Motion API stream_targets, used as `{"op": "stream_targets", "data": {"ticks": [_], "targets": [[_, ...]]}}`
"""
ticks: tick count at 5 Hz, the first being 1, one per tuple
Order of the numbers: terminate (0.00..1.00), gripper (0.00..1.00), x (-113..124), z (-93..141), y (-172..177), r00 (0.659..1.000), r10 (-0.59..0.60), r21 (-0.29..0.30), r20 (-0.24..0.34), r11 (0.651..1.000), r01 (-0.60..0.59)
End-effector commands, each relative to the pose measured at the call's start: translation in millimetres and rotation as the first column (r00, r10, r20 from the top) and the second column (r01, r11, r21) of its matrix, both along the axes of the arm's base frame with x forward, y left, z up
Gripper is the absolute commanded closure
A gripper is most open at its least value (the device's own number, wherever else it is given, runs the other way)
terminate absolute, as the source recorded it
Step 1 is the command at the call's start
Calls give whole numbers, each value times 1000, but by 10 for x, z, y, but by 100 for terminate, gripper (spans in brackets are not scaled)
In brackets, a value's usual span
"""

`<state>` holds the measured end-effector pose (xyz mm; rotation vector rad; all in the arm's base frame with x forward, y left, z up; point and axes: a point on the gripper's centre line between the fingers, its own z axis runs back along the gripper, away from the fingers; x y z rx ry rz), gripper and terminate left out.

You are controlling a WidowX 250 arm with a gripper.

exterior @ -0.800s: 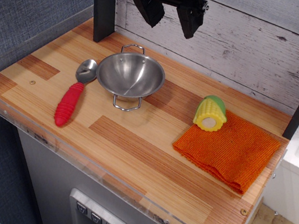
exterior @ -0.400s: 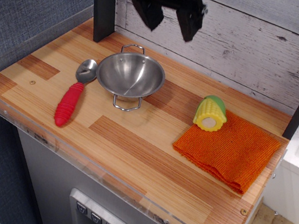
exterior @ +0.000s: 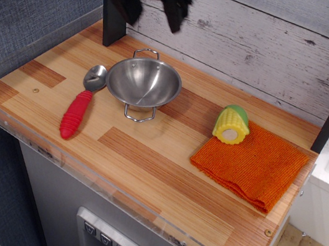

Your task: Place the spoon right on top of the napkin.

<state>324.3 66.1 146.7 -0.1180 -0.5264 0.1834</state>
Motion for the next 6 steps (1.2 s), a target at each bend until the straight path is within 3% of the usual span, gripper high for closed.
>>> {"op": "stream_targets", "data": {"ticks": [1,2,4,6], "targets": [[0,0,-355,249,307,974,227,8,23,974,-228],[0,0,-635,162,388,932,362,12,-31,932,-362],[0,0,-966,-115,465,866,484,26,-126,874,-485],[0,0,-959,-565,608,849,478,54,-225,876,-479]]}}
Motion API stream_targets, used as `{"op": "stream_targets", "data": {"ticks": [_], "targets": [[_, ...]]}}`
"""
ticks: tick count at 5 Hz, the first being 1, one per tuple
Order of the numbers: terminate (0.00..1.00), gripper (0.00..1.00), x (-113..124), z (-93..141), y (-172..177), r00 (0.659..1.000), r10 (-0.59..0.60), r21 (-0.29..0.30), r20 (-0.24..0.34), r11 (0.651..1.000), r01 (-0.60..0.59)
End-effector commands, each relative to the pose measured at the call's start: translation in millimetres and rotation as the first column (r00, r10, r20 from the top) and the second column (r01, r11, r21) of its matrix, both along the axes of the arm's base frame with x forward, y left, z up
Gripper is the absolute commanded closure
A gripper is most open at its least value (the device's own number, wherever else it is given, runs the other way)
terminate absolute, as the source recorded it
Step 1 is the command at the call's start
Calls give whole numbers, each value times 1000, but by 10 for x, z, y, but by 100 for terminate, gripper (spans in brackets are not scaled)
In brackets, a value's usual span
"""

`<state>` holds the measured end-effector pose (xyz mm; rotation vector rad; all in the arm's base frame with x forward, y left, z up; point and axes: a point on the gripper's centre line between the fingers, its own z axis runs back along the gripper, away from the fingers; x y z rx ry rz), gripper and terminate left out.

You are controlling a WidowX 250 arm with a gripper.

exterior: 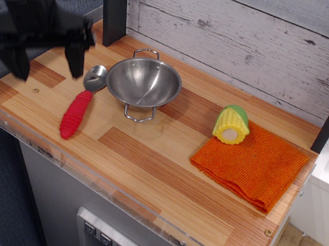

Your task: Place the spoon right on top of the napkin.

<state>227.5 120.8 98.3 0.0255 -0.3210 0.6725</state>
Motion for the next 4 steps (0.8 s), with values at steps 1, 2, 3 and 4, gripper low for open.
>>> {"op": "stream_targets", "data": {"ticks": [1,2,3,4], "targets": [[0,0,50,-312,96,999,-4,-20,-39,1000,3],[0,0,94,-481,91,998,-28,-31,-59,999,26],[0,0,124,-571,96,996,-37,-25,-77,999,35],[0,0,132,-694,92,994,-49,-31,-98,998,46]]}}
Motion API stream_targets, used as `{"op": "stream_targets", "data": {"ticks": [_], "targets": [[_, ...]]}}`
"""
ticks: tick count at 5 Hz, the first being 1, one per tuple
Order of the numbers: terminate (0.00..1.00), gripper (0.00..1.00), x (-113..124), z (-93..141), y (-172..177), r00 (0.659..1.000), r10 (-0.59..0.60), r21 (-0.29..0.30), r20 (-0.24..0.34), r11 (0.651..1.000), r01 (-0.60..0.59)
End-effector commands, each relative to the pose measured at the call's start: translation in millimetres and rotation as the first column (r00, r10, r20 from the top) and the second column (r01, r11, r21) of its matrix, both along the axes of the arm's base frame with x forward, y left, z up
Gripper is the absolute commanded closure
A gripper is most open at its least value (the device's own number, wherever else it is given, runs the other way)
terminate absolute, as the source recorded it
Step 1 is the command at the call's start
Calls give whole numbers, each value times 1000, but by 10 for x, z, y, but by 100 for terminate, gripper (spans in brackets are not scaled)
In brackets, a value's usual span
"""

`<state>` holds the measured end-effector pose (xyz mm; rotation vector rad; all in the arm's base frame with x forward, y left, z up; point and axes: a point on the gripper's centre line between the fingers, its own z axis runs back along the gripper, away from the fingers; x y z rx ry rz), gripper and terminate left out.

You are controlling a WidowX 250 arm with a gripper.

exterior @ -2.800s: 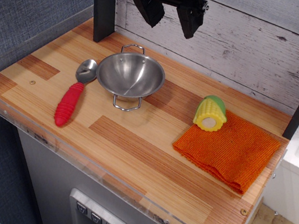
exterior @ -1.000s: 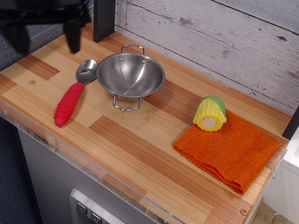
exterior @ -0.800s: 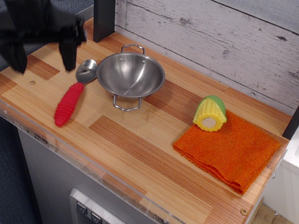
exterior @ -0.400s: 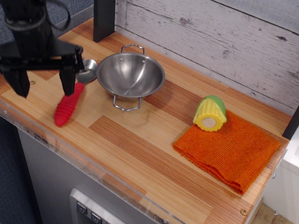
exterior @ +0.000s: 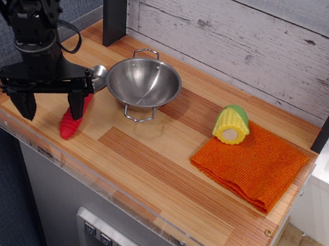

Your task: Place the spoon right on top of the napkin.

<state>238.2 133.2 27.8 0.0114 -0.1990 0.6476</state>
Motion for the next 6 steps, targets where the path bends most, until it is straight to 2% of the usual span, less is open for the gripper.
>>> {"op": "stream_targets", "data": {"ticks": [1,3,4,6], "targets": [[0,0,26,-79,-59,999,-32,35,-8,999,32],[0,0,28,-203,-87,999,-45,45,-18,998,46],[0,100,19,-175,-91,999,-51,59,-7,997,51],[0,100,16,-102,-110,998,-58,73,20,996,56]]}}
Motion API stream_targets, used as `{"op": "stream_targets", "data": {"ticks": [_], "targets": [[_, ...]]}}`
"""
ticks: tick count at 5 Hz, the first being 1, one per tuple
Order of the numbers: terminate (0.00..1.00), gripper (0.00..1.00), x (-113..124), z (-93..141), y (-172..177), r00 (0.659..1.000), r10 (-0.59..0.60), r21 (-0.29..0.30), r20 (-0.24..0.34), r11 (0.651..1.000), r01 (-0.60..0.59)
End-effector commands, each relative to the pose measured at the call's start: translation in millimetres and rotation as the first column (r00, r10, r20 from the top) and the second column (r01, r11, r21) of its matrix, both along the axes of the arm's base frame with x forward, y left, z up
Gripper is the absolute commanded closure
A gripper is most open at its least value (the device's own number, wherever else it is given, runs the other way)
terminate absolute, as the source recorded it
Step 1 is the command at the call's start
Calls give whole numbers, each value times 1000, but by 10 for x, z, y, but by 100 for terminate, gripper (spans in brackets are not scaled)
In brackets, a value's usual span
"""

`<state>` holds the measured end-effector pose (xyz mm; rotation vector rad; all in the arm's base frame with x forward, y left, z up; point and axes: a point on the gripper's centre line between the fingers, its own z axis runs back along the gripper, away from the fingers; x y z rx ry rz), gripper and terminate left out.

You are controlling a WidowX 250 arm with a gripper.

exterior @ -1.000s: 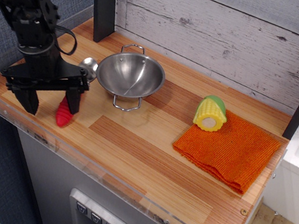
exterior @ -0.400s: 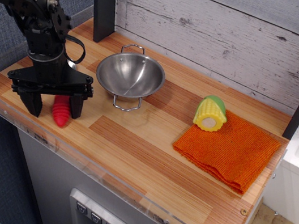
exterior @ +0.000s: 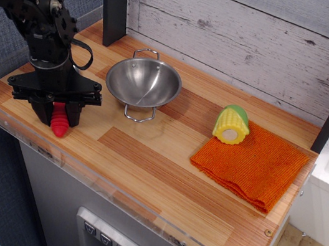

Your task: Place the spoon right on top of the napkin.

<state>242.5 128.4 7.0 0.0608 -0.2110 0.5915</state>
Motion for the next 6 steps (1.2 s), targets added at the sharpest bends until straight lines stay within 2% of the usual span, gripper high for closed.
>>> {"op": "stream_targets", "data": {"ticks": [1,4,5,6], "targets": [[0,100,-35,173,-51,999,-2,20,45,1000,1],[0,100,60,878,-63,980,0,81,200,997,-17],[0,100,140,1007,-140,971,-38,94,237,995,16],[0,100,250,1135,-361,957,-104,90,271,993,82]]}}
